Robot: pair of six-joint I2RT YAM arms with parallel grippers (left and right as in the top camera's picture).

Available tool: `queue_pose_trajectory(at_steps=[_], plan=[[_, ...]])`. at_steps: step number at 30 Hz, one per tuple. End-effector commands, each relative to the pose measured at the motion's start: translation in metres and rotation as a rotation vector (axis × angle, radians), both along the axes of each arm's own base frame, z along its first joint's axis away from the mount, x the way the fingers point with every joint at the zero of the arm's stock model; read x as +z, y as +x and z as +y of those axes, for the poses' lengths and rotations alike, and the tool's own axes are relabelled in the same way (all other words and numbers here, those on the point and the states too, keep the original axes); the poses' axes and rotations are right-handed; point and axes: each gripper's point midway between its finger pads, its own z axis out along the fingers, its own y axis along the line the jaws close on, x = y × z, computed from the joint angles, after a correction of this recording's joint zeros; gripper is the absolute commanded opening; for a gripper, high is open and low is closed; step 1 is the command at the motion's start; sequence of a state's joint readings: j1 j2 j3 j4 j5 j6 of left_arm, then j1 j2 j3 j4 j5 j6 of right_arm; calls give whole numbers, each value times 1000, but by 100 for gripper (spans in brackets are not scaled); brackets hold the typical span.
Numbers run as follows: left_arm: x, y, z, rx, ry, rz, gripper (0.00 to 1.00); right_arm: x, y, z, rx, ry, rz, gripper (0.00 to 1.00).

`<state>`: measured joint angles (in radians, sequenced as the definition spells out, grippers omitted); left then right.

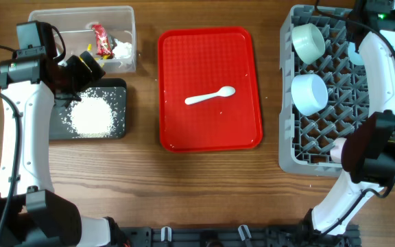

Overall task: Sort waste into correct bins and load items into the dishwasher rack
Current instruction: 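Lift the plate and stand it upright in the rack's top right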

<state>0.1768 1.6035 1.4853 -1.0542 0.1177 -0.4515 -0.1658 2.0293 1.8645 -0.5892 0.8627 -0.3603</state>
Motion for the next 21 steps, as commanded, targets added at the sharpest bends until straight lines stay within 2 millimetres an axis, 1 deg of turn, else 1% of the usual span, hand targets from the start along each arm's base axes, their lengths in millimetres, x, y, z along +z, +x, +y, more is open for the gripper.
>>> queue_pose_trajectory(at_steps=[1, 2, 3, 4, 7, 8, 9, 10, 11, 12, 13, 14, 15, 16, 17, 18, 19, 20, 21], plan=[[6, 2, -1, 5, -5, -18, 100, -16, 11, 9, 56, 80, -18, 5], [6, 2, -1, 5, -5, -18, 100, -17, 11, 10, 60, 85, -19, 18], [6, 2, -1, 5, -5, -18, 100, -17, 11, 10, 59, 86, -21, 25], [6, 2, -1, 5, -5, -18, 100, -17, 11, 10, 59, 86, -20, 28], [6, 2, -1, 5, -5, -18, 100, -19, 10, 10, 47, 98, -29, 50], [6, 2, -1, 4, -5, -18, 100, -20, 9, 10, 45, 100, -24, 61], [6, 2, -1, 5, -5, -18, 100, -20, 6, 10, 30, 99, -28, 75], [6, 2, -1, 4, -5, -18, 100, -13, 3, 9, -6, 74, -48, 99], [6, 2, -1, 5, -5, -18, 100, -5, 1, 12, -27, 55, -72, 100], [6, 2, -1, 5, -5, -18, 100, 12, 3, 26, -9, 38, -103, 100], [6, 2, -1, 5, -5, -18, 100, 29, 7, 48, 33, 39, -141, 100], [6, 2, -1, 5, -5, -18, 100, 48, 13, 84, 116, 81, -205, 100], [6, 2, -1, 5, -5, -18, 100, 57, 21, 139, 275, 170, -222, 100], [6, 2, -1, 5, -5, -18, 100, 57, 22, 178, 389, 237, -207, 100], [6, 2, -1, 5, -5, -18, 100, 54, 18, 233, 546, 332, -167, 100], [6, 2, -1, 5, -5, -18, 100, 44, 9, 285, 689, 429, -106, 100], [6, 2, -1, 5, -5, -18, 100, 23, -14, 351, 869, 581, 17, 100], [6, 2, -1, 4, -5, -18, 100, 2, -40, 398, 988, 719, 134, 100], [6, 2, -1, 5, -5, -18, 100, -18, -61, 423, 1034, 811, 228, 100]])
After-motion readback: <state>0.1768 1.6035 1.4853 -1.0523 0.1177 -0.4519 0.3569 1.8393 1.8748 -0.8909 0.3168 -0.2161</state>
